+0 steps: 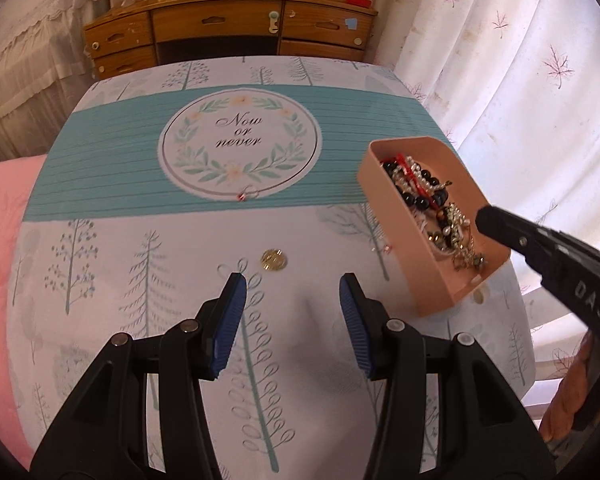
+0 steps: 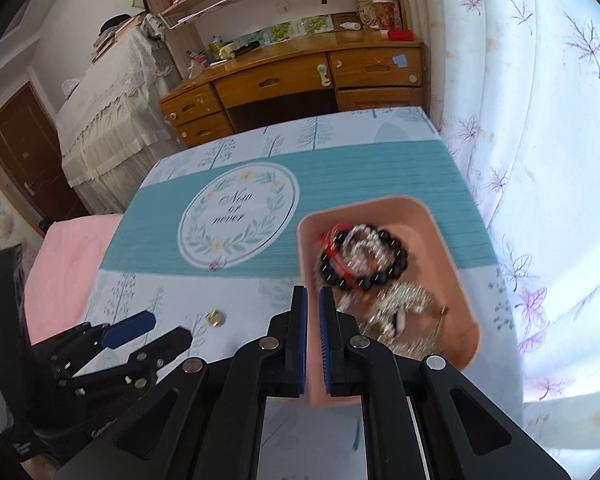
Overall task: Organize jewelry
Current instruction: 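Withdraw both grippers from the tray toward the gold coin charm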
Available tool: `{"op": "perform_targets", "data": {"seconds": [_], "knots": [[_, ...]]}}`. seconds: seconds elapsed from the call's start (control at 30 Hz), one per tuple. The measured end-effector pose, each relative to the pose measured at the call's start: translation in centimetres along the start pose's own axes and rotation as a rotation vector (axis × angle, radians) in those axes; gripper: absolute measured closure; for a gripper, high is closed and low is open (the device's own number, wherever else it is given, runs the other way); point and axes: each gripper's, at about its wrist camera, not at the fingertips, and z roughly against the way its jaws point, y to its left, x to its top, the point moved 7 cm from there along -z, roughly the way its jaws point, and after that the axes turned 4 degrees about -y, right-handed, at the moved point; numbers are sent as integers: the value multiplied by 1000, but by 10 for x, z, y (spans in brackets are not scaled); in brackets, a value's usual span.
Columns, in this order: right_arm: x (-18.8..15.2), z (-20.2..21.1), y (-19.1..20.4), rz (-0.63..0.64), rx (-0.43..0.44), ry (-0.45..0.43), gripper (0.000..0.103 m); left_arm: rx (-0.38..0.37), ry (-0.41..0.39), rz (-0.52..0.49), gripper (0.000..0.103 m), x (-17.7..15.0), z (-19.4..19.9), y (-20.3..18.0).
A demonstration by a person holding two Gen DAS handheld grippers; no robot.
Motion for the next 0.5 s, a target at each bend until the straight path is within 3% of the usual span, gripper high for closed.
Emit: {"op": "perform_targets", "data": {"seconds": [0.27,0.5], "knots": [[-50,0,38,72,22,70,96,28,1,27,58,-28,14,21],[-65,-11,62,101,41,115,96,47,3,46,58,-39,14,37]]}}
